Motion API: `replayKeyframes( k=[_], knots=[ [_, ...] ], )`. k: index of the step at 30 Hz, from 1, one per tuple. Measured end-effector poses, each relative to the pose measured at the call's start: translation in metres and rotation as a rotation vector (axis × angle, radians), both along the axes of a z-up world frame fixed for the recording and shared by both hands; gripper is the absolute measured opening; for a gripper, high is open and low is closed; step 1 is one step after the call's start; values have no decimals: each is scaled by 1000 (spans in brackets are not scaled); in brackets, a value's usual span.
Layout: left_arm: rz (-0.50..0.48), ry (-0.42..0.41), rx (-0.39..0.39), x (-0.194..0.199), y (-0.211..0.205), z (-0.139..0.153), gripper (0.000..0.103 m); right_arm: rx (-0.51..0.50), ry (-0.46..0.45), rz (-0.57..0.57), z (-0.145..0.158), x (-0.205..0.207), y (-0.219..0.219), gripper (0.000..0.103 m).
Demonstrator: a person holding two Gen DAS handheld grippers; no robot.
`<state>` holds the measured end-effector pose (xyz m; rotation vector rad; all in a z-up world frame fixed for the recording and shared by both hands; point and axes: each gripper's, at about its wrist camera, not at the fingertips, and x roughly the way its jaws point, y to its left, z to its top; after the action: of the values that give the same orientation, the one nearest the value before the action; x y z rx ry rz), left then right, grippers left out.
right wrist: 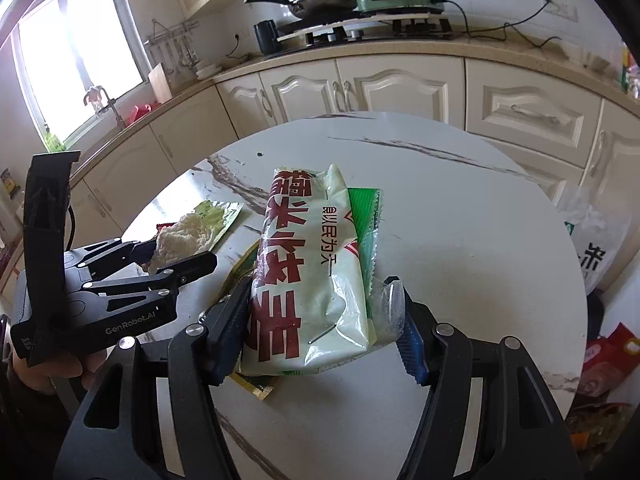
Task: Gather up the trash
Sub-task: 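Grasp the bread bun with the left tool while the right tool grasps the white snack bag, then carry the bun and snack bag to the blue bin and open both tools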
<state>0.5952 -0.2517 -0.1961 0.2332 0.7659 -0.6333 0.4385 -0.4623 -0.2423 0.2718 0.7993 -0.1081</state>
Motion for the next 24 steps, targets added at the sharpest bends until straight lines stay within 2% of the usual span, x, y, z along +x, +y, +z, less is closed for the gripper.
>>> replayKeyframes(
  k=[6, 12, 19, 24],
  knots=[
    [8, -69, -83, -39, 40, 33, 46, -26, -44, 21, 29, -13, 25, 62],
    [78, -150, -79, -88, 96, 49, 46, -41, -86, 90, 57, -21, 74, 62],
    [218, -191, -76, -148, 191, 56, 46, -44, -99, 243, 67, -13, 169, 62],
    [352, -162, -86, -182, 273, 48, 46, -32, -67, 396, 52, 7, 255, 62]
  ],
)
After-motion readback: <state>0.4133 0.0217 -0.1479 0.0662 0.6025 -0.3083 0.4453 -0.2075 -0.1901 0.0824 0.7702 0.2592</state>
